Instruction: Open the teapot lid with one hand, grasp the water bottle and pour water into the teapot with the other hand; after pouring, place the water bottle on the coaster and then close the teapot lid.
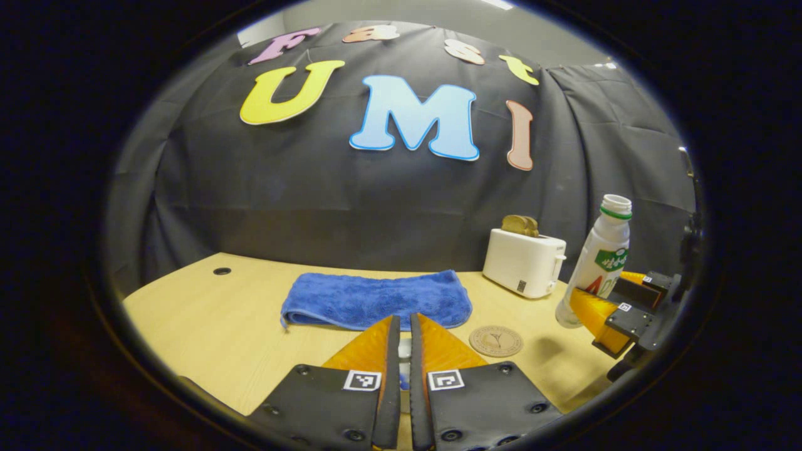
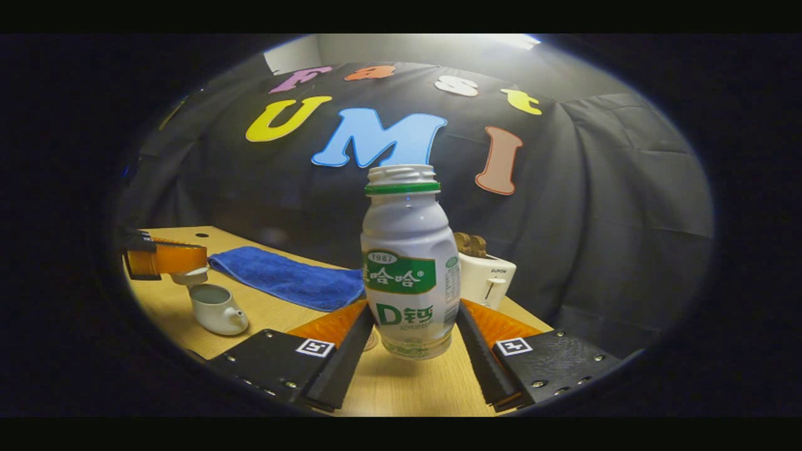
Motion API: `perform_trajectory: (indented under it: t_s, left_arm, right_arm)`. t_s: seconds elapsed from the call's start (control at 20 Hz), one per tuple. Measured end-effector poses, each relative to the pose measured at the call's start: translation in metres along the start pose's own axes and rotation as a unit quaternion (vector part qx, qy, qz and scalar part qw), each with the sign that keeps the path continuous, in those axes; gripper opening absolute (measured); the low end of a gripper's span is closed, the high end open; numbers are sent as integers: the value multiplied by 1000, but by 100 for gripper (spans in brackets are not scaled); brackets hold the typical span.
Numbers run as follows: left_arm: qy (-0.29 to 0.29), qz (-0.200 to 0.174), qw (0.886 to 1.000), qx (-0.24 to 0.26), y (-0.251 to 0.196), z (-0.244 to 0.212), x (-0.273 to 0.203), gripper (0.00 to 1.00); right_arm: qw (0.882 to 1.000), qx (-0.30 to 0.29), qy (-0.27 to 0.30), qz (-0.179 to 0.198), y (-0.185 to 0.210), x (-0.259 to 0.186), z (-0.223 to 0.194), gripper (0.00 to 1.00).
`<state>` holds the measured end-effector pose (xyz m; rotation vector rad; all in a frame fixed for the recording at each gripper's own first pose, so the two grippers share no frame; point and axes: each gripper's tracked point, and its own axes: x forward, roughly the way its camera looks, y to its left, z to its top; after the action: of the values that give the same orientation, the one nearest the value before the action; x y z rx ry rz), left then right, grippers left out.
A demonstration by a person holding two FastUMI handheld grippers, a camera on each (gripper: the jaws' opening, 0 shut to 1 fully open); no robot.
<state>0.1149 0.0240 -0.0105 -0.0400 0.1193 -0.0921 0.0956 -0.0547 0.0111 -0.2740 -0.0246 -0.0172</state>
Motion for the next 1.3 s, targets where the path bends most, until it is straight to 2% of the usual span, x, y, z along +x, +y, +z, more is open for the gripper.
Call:
perform_trajectory:
  t_s: [0.15,0.2,0.35,0.4,0.55,0.6,0.65,0.7,0.75,0.85,0.9,1.05,1.1,1.15,1.25,1.3]
  left_arm:
    - [5,-1,1000,1,-5,-6,5,13]
    - [6,-5,1000,1,-7,-7,7,17]
    - [6,-7,1000,2,-9,-9,11,17]
    - [6,-7,1000,3,-10,-11,12,13]
    - [9,-9,1000,4,-11,-15,15,13]
    - [9,-8,1000,6,-11,-15,15,10]
    - [10,-9,1000,9,-11,-16,16,10]
    - [11,-8,1000,11,-12,-18,17,17]
    - [11,-7,1000,13,-13,-18,18,10]
    - [13,-5,1000,20,-13,-20,18,17]
    - [13,-3,1000,23,-13,-22,19,10]
    - [21,1,999,30,-12,-27,21,17]
    - [20,3,999,34,-13,-28,21,14]
    - [18,5,999,38,-13,-27,21,19]
    - [17,1,999,39,-15,-26,20,22]
    - [13,2,999,40,-16,-24,19,29]
  right_arm:
    - [1000,4,-1,5,-3,1,1,79]
    - [1000,3,-2,5,-2,-1,0,79]
    - [1000,4,-6,6,-1,-4,2,79]
    - [1000,5,-6,6,-2,-3,0,78]
    - [1000,7,-5,8,-1,-2,-1,79]
    - [1000,8,-5,8,-2,-2,-1,79]
    - [1000,9,-6,8,-2,-2,0,79]
    - [1000,9,-6,8,-2,-2,0,79]
    - [1000,9,-7,8,-2,-3,0,79]
    - [1000,9,-7,7,-2,-3,0,79]
    - [1000,10,-7,7,-2,-3,-1,79]
    - [1000,10,-5,10,-1,-3,-1,79]
    - [1000,9,-4,11,-1,-3,-1,79]
    - [1000,8,-4,12,-1,-3,-1,79]
    - [1000,8,-2,12,-1,-4,-2,79]
    - [1000,7,-1,12,-1,-3,-3,78]
